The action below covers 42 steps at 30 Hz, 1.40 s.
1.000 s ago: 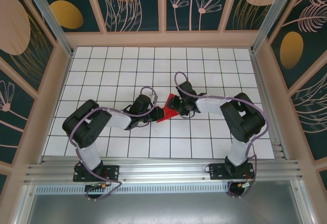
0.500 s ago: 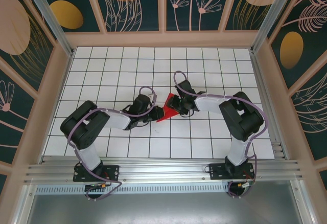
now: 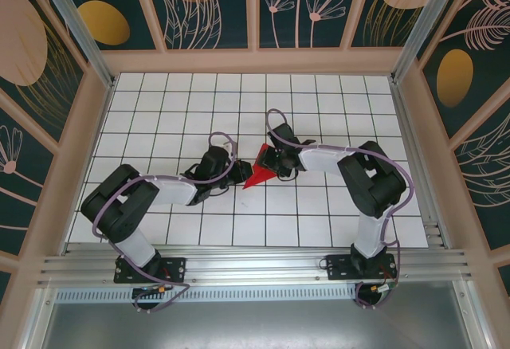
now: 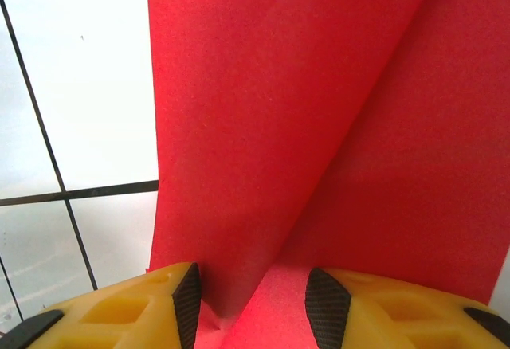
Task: Fold a paper plane with a square sheet of paper (pick it up from the middle)
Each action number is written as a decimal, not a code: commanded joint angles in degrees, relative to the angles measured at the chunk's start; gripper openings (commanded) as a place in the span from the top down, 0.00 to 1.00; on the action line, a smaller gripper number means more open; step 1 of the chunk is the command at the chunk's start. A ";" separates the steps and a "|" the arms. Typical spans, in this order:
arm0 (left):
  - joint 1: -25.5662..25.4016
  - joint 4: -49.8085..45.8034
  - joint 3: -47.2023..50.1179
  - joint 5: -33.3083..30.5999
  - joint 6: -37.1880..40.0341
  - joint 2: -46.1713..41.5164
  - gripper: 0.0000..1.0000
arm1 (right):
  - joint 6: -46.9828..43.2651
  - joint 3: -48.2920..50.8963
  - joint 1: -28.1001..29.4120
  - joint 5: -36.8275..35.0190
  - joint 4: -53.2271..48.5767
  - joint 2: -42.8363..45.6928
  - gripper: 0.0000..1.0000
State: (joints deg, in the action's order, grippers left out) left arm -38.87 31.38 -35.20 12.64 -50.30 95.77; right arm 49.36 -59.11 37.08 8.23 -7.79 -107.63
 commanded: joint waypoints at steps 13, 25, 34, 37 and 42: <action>0.74 5.62 -3.59 5.40 -0.52 6.70 0.84 | -2.73 5.15 0.06 -8.31 -13.96 -13.75 0.49; 0.91 2.28 -5.80 1.87 1.08 9.78 0.86 | -2.53 4.98 0.27 -7.42 -13.66 -13.27 0.49; 0.91 0.35 -5.68 1.42 0.95 10.69 0.86 | -2.44 4.74 0.25 -7.11 -13.53 -13.28 0.49; 0.91 -0.54 -5.71 1.27 1.00 10.98 0.86 | -2.44 4.63 0.29 -7.01 -13.47 -13.26 0.49; 0.99 -2.17 -5.59 1.39 1.07 11.63 0.88 | -2.63 3.45 0.18 -6.24 -13.89 -10.88 0.49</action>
State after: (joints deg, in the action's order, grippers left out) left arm -38.24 32.51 -40.10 14.92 -50.02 105.82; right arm 48.31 -60.77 37.63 7.14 -9.63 -108.27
